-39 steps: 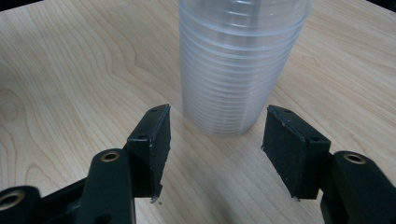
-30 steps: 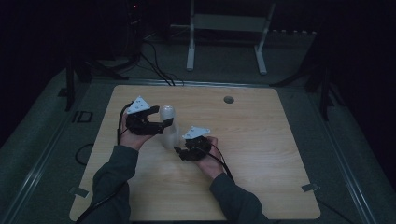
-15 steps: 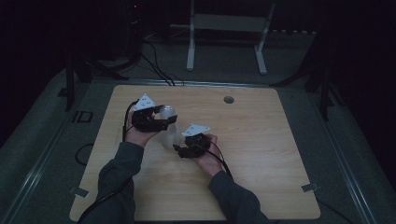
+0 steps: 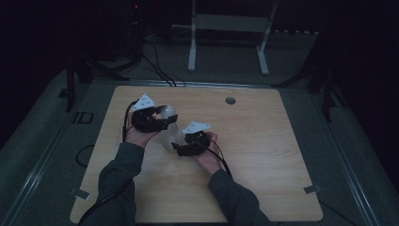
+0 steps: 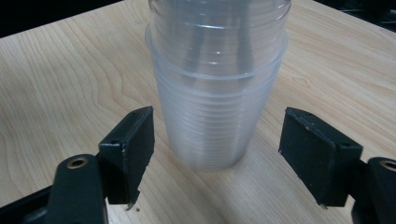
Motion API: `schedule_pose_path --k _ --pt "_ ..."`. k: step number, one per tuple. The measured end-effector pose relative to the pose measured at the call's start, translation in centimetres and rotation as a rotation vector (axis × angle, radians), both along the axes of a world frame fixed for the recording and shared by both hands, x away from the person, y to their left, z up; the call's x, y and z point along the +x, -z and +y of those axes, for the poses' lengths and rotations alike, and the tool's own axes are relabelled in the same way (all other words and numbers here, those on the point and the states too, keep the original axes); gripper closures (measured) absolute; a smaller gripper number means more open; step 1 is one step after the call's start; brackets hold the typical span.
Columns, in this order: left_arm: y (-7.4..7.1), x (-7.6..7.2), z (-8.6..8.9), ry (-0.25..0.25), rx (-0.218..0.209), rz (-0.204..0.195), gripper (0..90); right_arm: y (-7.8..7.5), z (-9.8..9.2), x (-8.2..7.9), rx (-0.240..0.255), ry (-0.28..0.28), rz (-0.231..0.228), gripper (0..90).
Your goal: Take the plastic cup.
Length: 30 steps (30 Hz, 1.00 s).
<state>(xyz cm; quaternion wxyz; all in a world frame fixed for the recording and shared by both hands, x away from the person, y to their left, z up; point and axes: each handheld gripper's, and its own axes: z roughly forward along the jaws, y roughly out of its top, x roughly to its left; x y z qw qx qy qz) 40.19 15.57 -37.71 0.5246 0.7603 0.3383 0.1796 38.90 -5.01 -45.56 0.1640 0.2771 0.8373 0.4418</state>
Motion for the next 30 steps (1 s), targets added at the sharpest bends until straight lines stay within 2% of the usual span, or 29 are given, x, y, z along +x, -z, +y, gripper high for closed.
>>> schedule_pose_path --k 5,8,12,16,30 --pt "-0.3 0.0 0.1 0.001 -0.006 -0.001 38.0 -0.2 0.2 0.2 0.031 -0.012 -0.002 24.9" --pt "-0.3 0.0 0.1 0.001 -0.01 0.004 38.8 -0.3 0.5 0.4 0.031 -0.022 -0.012 24.1" --pt "-0.4 0.0 0.0 0.0 -0.011 0.008 39.4 -0.6 0.9 0.6 0.04 -0.012 -0.027 21.2" --pt "-0.4 0.1 0.0 0.001 -0.015 0.009 39.6 -0.8 1.1 1.1 0.048 -0.007 -0.02 20.1" --pt "-0.7 0.2 0.1 -0.008 -0.026 0.024 39.9 -0.7 1.9 1.6 0.044 0.005 -0.027 22.7"
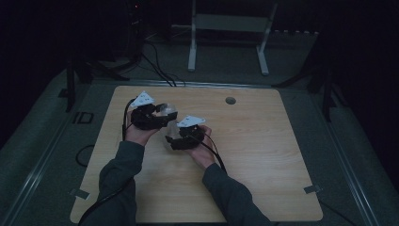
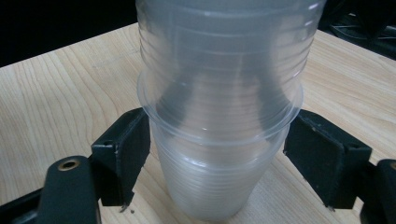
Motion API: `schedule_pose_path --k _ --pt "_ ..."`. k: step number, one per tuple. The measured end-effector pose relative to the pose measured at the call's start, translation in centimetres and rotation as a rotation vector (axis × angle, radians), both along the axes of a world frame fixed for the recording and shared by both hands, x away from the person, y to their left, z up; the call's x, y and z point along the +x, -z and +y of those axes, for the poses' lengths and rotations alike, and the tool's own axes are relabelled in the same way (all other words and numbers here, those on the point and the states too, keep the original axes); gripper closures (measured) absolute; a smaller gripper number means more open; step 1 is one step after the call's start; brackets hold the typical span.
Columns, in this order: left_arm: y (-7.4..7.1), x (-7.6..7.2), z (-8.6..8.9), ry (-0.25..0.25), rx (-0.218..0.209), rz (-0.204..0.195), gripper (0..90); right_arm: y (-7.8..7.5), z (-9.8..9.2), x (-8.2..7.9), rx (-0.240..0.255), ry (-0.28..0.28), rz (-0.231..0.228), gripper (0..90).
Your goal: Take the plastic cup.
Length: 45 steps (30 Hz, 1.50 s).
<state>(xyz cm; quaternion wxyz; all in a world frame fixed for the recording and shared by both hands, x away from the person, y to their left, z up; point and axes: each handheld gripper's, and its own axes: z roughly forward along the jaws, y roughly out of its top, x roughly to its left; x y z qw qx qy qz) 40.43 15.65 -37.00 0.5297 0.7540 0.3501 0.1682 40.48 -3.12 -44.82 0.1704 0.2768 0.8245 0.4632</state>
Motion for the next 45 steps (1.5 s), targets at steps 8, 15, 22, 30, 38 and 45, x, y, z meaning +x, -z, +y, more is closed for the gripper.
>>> schedule_pose_path --k 8,15,22,30,38,45 --pt "-0.5 0.0 0.1 -0.002 -0.006 -0.006 39.8 0.0 0.0 0.0 -0.002 0.002 0.004 23.7" --pt "-1.1 0.0 0.4 -0.001 -0.018 -0.012 39.8 0.1 0.0 0.0 -0.002 0.003 0.004 24.8" --pt "-1.8 -0.1 0.6 0.003 -0.03 -0.018 39.9 0.1 0.0 -0.1 -0.002 0.007 0.011 24.9" --pt "-2.6 -0.2 0.6 0.015 -0.03 -0.024 40.3 0.3 -0.1 -0.1 -0.013 0.007 0.014 25.0" --pt "-3.3 -0.4 0.6 0.018 -0.034 -0.026 40.4 0.4 -0.1 -0.2 -0.025 0.009 0.01 25.3" --pt "-3.9 -0.5 0.6 0.024 -0.035 -0.032 40.5 0.5 -0.1 -0.2 -0.032 0.009 0.007 25.3"
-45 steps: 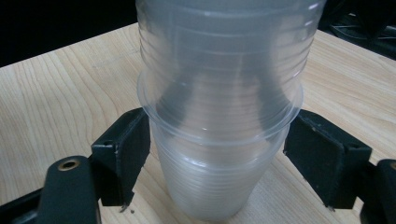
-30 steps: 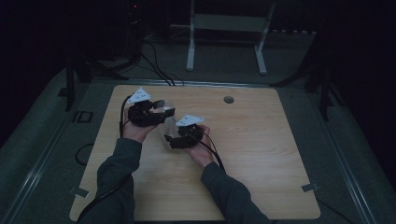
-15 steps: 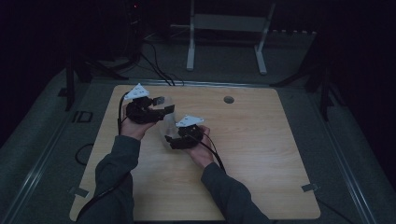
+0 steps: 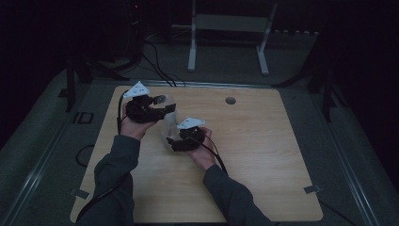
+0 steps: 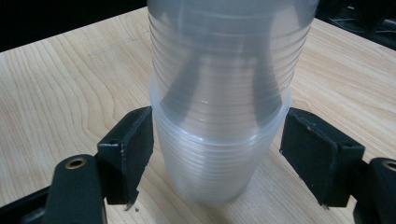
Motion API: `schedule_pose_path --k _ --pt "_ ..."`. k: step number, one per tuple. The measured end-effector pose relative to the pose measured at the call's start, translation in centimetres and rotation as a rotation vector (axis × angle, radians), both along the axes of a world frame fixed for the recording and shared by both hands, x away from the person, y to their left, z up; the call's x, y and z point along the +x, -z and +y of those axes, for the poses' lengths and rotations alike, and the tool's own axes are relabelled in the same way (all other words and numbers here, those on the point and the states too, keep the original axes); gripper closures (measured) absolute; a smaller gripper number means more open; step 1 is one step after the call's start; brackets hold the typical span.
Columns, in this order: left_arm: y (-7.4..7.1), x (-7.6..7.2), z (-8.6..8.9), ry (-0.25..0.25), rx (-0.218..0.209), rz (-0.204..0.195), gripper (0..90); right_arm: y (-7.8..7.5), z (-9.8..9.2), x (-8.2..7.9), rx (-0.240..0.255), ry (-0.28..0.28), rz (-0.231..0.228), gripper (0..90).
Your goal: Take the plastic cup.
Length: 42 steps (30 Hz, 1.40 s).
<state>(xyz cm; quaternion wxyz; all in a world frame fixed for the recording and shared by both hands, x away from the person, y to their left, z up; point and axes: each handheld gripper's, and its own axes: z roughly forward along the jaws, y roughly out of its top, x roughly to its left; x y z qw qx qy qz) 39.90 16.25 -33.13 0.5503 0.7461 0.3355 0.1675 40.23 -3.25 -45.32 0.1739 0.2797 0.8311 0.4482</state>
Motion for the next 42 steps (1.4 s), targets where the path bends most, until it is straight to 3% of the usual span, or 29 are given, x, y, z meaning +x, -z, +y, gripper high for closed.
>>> schedule_pose_path --k 12,42 --pt "-1.5 -0.5 0.2 0.008 0.002 -0.023 41.1 -0.1 -0.4 -0.4 0.0 0.006 -0.005 25.2" --pt "-3.8 -1.8 0.3 0.041 -0.003 -0.076 41.5 -1.3 -3.2 -1.8 0.005 0.026 -0.032 25.3"
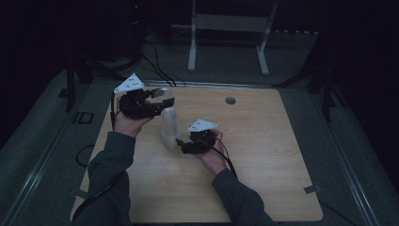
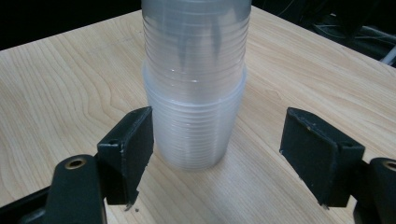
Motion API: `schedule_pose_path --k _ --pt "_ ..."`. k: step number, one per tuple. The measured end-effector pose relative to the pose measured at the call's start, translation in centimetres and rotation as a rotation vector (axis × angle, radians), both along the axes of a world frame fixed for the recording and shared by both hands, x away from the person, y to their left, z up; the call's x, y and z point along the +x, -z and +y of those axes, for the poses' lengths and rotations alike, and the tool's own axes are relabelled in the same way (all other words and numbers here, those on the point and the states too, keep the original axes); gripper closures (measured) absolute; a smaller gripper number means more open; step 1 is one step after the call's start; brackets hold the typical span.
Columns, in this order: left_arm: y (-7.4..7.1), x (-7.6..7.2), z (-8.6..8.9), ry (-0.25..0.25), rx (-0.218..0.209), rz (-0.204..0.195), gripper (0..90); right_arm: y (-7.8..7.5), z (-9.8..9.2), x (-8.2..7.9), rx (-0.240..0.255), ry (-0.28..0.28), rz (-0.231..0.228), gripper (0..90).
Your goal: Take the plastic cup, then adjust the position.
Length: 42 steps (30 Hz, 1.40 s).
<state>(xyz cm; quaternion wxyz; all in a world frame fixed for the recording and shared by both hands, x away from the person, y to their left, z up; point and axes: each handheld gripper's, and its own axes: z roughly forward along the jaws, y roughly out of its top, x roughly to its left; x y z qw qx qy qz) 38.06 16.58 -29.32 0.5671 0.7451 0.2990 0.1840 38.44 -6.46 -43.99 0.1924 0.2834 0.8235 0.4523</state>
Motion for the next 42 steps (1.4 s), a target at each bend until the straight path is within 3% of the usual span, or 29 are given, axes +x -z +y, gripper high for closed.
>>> schedule_pose_path --k 14,20,42 --pt "-0.7 -0.9 0.1 0.019 -0.01 -0.009 41.5 -0.1 -0.9 -0.4 -0.007 -0.002 -0.005 25.3" --pt "-0.5 -1.1 0.4 0.031 -0.026 0.004 41.5 -0.1 -1.2 -0.5 -0.015 -0.007 -0.012 25.3" --pt "0.3 -2.5 -0.2 0.074 -0.012 0.018 41.5 -0.8 -2.3 -1.5 0.013 -0.043 -0.015 28.3"
